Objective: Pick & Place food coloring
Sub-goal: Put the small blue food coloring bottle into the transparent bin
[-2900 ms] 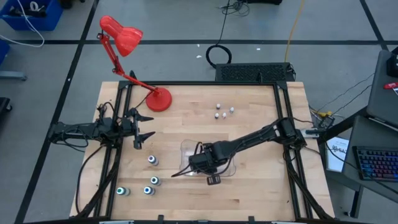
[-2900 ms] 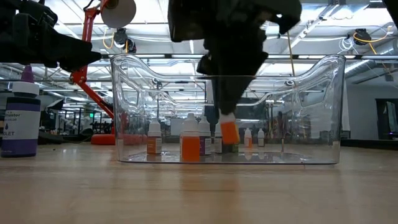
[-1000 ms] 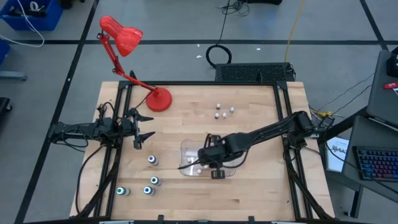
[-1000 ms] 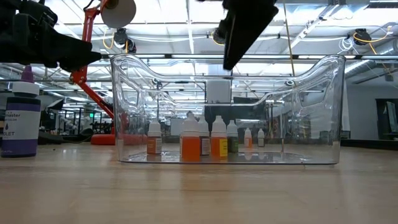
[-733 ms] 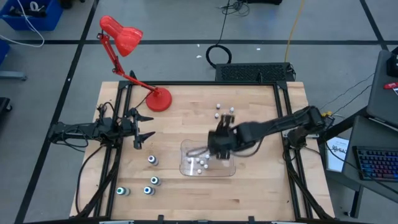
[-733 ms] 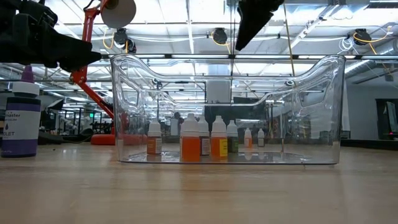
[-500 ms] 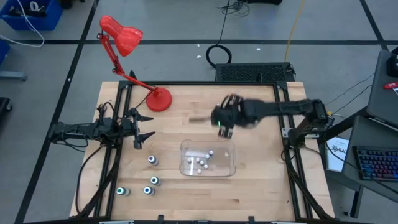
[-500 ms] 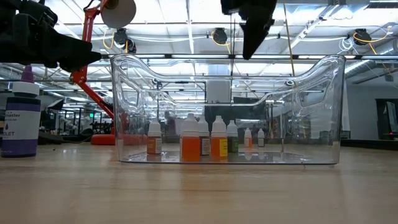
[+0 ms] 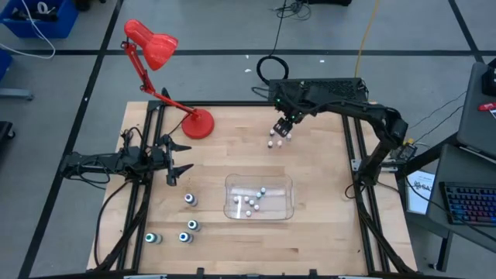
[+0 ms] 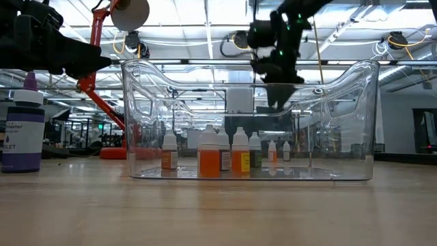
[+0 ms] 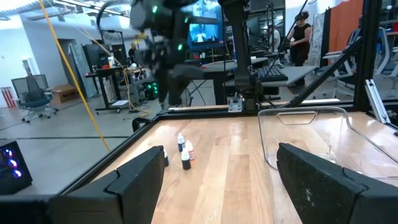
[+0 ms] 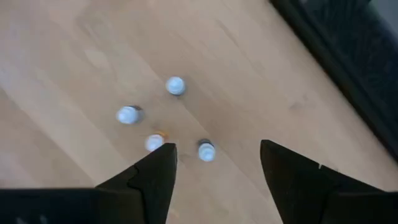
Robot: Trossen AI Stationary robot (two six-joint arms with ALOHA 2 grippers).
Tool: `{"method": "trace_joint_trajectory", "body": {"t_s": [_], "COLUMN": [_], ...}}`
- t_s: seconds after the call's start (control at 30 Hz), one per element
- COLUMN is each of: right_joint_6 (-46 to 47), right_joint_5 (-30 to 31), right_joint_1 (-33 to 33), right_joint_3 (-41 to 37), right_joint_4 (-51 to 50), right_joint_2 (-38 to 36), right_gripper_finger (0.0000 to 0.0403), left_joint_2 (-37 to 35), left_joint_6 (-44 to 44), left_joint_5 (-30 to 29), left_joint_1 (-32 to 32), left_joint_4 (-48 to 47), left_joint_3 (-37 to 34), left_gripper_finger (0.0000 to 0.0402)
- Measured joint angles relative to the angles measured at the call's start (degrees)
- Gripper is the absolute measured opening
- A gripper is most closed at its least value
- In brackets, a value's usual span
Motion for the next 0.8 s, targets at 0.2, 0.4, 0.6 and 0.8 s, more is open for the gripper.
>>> {"method": "trace_joint_trajectory", "body": {"t_s": [0.2, 0.4, 0.6, 0.8], "right_joint_6": [-1.56, -1.59, -1.56, -1.70], "right_joint_5": [-2.27, -2.32, -6.10, -6.78], "right_joint_1": [-2.94, -2.36, -1.97, -1.99], "right_joint_3": [-7.82, -12.79, -16.85, -19.38], "right_joint_4": [4.36, 7.54, 13.20, 17.11], "right_joint_2": [-0.02, -0.02, -0.02, -0.02], "right_gripper_finger": [0.0211, 0.0212, 0.0212, 0.0211], "left_joint_2": [0.01, 0.01, 0.00, 0.00], "left_joint_6": [0.00, 0.00, 0.00, 0.00], "left_joint_5": [0.00, 0.01, 0.00, 0.00], "left_joint_1": [0.00, 0.01, 0.02, 0.01], "left_joint_4": [0.00, -0.02, 0.00, -0.02], "left_joint_3": [0.00, 0.00, 0.00, 0.00], "left_gripper_finger": [0.0306, 0.0306, 0.0306, 0.0306]}}
